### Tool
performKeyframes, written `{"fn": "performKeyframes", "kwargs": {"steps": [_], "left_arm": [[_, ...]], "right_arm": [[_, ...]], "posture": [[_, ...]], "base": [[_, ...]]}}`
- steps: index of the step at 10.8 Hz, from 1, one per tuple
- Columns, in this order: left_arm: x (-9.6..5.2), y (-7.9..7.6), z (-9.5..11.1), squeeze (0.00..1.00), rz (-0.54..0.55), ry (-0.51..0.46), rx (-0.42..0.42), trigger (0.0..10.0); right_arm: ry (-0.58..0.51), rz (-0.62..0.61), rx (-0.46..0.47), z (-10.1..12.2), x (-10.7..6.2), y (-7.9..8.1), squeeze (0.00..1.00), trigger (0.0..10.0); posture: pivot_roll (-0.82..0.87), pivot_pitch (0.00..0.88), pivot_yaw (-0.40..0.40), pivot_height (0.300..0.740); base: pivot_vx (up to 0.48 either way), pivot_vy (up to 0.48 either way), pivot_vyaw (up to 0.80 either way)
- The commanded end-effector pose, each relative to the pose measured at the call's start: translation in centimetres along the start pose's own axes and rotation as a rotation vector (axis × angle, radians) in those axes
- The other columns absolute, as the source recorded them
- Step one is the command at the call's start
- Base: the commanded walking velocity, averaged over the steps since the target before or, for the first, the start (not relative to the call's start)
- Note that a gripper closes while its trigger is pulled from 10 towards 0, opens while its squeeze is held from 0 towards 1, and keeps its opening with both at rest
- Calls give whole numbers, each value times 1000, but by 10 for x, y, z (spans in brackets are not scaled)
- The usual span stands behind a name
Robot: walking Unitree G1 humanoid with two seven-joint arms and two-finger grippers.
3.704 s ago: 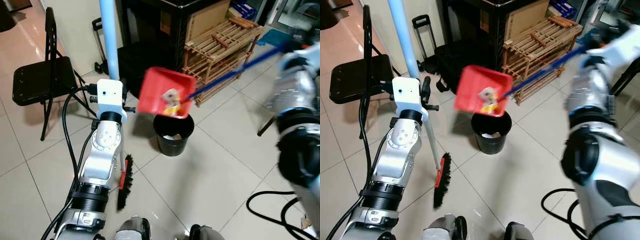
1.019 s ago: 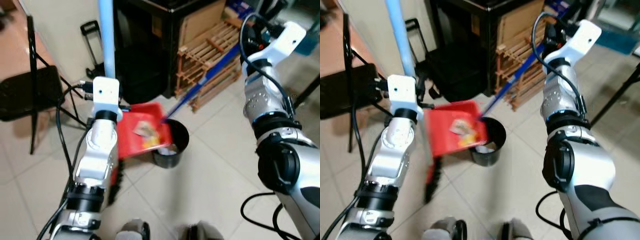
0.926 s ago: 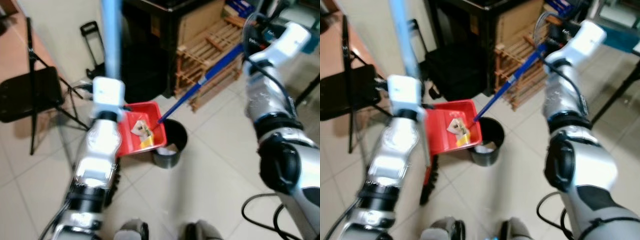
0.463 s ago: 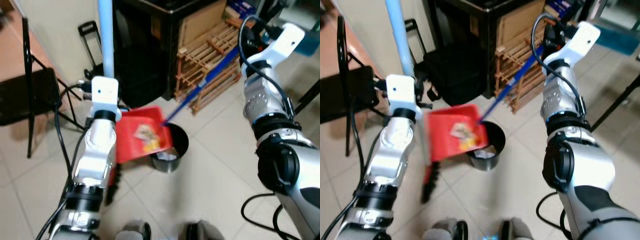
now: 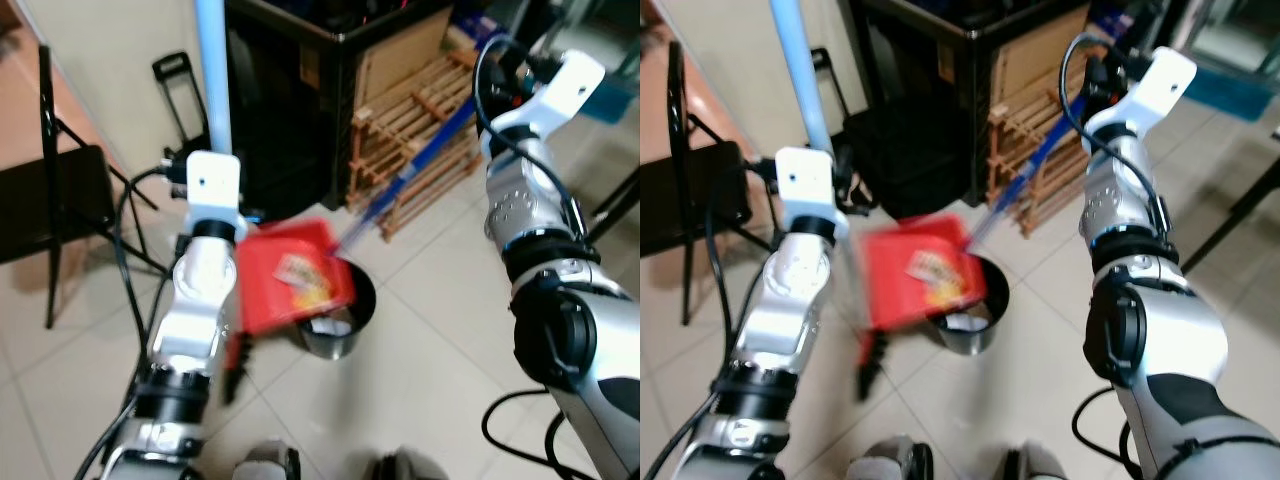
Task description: Sweep floor
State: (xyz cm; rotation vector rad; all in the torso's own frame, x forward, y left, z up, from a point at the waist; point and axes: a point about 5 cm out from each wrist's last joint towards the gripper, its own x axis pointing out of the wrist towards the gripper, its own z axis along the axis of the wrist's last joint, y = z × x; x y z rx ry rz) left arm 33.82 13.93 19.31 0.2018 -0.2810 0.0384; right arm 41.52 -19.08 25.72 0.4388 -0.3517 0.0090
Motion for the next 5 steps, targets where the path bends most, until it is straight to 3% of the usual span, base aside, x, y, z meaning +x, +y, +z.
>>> {"fn": "performKeyframes", "kwargs": {"steps": [1,5], "left_arm": [[2,-5,14,0,-14,-64,-3,10000],[1,-6,15,0,-18,-69,-2,10000]], "right_arm": [[-66,-5,18,17,5,0,0,10000],[-63,-8,21,14,4,-1,0,10000]], "posture": [[115,103,59,740],[117,95,61,740]], "base": [[371,0,0],[371,0,0]]}}
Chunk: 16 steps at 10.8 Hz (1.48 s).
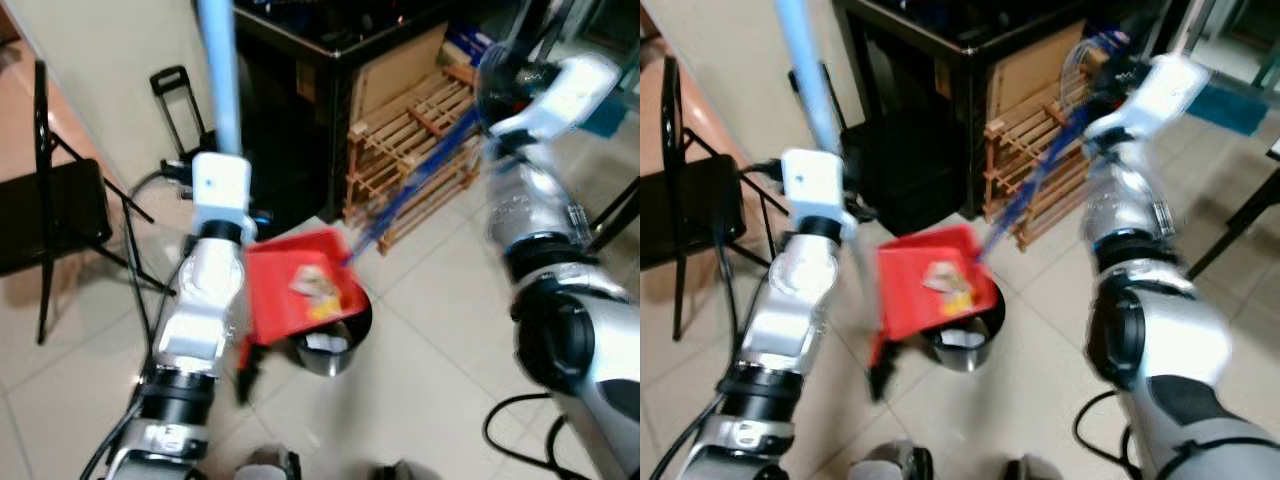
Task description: Sweep floor
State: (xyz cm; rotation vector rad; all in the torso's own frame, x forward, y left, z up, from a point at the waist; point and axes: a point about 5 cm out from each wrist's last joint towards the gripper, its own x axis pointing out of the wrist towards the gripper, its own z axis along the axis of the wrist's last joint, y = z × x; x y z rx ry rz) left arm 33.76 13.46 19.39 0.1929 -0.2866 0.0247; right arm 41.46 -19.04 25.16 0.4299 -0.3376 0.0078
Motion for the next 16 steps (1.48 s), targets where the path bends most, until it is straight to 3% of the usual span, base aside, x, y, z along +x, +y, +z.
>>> {"fn": "performKeyframes", "kwargs": {"steps": [1,7,13,16], "left_arm": [[2,-2,14,0,-8,-64,10,10000],[4,-2,16,0,-15,-72,7,10000],[4,-1,14,0,-9,-61,3,10000],[3,0,13,0,-6,-59,0,10000]], "right_arm": [[-76,-6,30,19,6,1,0,10000],[-72,-6,32,18,5,1,0,10000],[-55,-5,13,16,5,0,0,10000],[-110,72,-55,28,9,12,0,10000]], "posture": [[116,95,62,740],[116,104,60,740],[120,121,51,740],[120,123,50,740]], "base": [[375,0,0],[359,0,0],[0,0,0],[0,0,0]]}}
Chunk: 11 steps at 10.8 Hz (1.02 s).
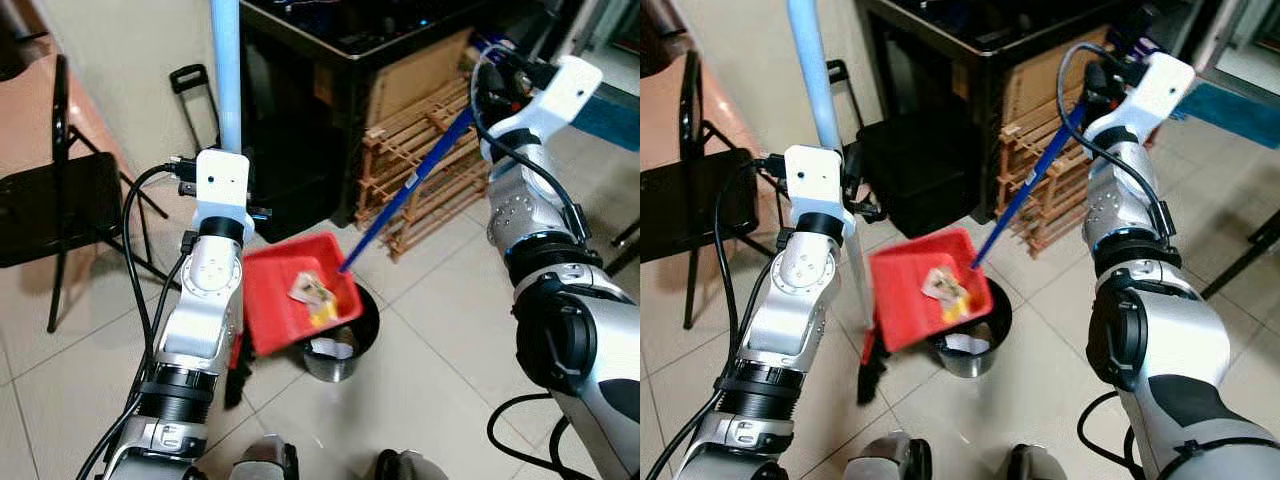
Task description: Sweep floor
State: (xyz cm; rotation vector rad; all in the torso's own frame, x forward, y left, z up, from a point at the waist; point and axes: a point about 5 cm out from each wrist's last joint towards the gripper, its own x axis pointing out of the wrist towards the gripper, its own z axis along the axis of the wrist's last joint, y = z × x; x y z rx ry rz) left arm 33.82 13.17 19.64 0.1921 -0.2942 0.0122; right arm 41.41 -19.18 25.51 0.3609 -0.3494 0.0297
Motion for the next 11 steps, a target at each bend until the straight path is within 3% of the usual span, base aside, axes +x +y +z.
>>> {"fn": "performKeyframes", "kwargs": {"steps": [1,2,3,4,8,11], "left_arm": [[2,2,11,0,5,-51,2,10000],[2,2,11,0,5,-51,2,10000],[1,2,11,0,4,-53,1,10000],[1,2,11,0,4,-55,-1,10000],[1,2,11,0,4,-60,-1,10000],[2,1,12,0,-4,-64,12,10000]], "right_arm": [[-107,34,7,25,9,10,0,10000],[-107,34,7,25,9,10,0,10000],[-200,144,-83,36,10,27,0,10000],[-237,189,-136,39,9,35,0,10000],[-313,227,-215,49,8,43,0,10000],[-441,272,-381,59,0,52,0,10000]], "posture": [[120,123,50,740],[120,123,50,740],[118,126,50,740],[119,127,50,740],[118,126,52,740],[119,125,55,740]], "base": [[0,0,0],[0,0,0],[0,0,0],[0,0,0],[0,0,0],[0,0,0]]}}
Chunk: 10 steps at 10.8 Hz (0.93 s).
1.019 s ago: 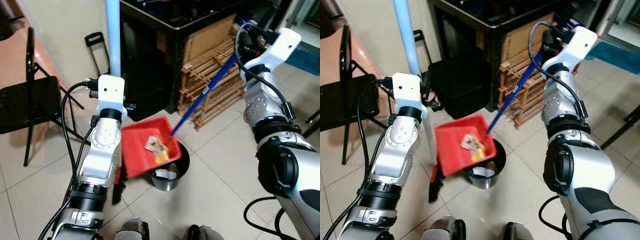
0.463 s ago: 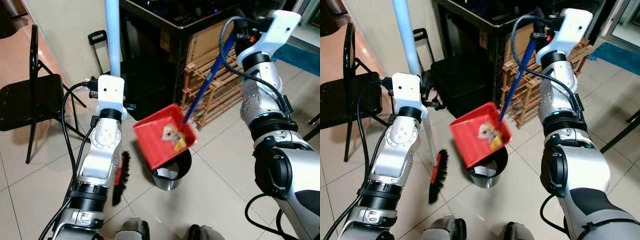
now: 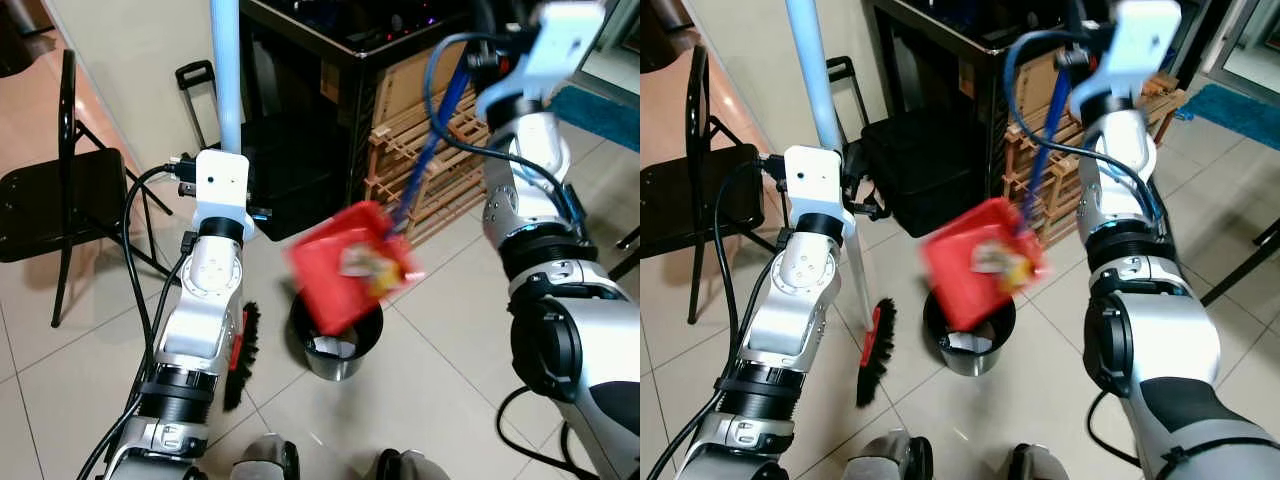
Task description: Sweep floor
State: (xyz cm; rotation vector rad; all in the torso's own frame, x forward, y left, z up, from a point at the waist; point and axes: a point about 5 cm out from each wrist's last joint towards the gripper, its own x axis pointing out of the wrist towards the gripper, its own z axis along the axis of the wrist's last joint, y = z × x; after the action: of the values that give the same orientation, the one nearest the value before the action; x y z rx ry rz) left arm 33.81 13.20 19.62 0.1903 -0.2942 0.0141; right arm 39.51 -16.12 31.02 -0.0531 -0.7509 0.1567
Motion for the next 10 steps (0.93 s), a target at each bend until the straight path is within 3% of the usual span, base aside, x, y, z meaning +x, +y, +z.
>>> {"fn": "performKeyframes", "kwargs": {"steps": [1,5,10], "left_arm": [[2,1,12,0,-8,-63,15,10000],[2,0,13,0,-10,-67,14,10000],[2,1,13,0,-8,-68,8,10000]], "right_arm": [[-119,18,-48,20,6,1,0,10000],[-201,47,-114,29,3,10,0,10000],[-305,-73,-61,45,-4,8,0,10000]], "posture": [[115,125,56,740],[116,124,57,740],[113,129,60,740]], "base": [[0,0,0],[0,0,0],[0,0,0]]}}
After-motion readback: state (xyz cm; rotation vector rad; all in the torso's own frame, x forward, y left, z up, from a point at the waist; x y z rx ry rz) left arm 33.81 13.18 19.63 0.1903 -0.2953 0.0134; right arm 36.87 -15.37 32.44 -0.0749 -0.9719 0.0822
